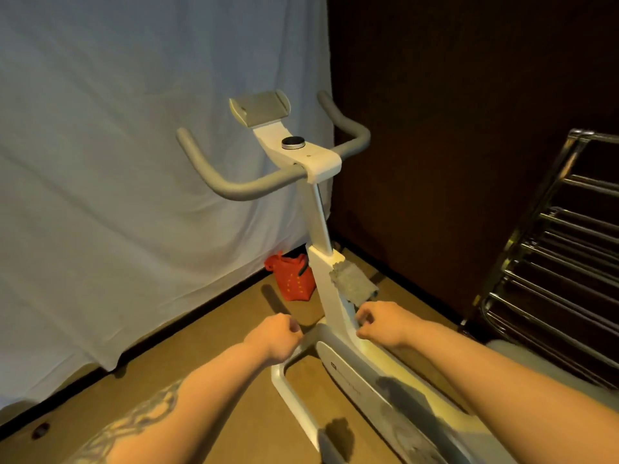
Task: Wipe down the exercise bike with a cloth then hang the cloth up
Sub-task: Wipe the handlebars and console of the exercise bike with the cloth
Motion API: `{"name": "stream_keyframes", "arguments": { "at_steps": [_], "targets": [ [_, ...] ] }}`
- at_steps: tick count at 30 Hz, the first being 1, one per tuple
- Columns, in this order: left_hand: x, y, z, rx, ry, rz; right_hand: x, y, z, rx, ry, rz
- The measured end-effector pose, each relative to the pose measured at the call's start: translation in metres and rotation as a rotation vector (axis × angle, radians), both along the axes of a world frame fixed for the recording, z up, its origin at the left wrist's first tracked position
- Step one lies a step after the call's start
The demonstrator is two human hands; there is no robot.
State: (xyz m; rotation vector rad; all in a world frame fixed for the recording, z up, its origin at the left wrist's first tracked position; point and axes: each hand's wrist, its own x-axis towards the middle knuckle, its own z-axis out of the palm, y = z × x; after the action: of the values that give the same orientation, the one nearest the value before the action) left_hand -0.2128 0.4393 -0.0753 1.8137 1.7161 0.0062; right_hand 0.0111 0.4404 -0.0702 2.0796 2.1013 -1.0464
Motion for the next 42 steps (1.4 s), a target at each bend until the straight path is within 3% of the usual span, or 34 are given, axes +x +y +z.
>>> {"name": "stream_keyframes", "arguments": {
  "at_steps": [10, 19, 23, 26, 32, 37, 42],
  "targets": [
    [0.018, 0.107, -0.048, -0.106, -0.029, -0.14, 0.008, 0.074, -0.045, -0.02, 0.008, -0.192],
    [0.074, 0.209, -0.081, -0.018, -0.088, -0.351, 0.007, 0.142, -0.088, -0.038, -0.013, -0.517],
    [0.089, 0.246, -0.098, -0.02, -0.132, -0.406, 0.015, 0.167, -0.104, 0.059, -0.05, -0.591],
    [0.092, 0.257, -0.115, 0.009, -0.151, -0.502, 0.017, 0.176, -0.121, 0.051, -0.068, -0.63],
    [0.092, 0.258, -0.132, -0.02, -0.242, -0.502, 0.013, 0.176, -0.152, 0.033, -0.038, -0.7],
    [0.096, 0.255, -0.128, -0.031, -0.237, -0.488, 0.015, 0.174, -0.145, 0.036, -0.108, -0.784],
    [0.097, 0.247, -0.107, -0.002, -0.239, -0.471, 0.016, 0.158, -0.117, 0.118, -0.041, -0.791]
  ]
}}
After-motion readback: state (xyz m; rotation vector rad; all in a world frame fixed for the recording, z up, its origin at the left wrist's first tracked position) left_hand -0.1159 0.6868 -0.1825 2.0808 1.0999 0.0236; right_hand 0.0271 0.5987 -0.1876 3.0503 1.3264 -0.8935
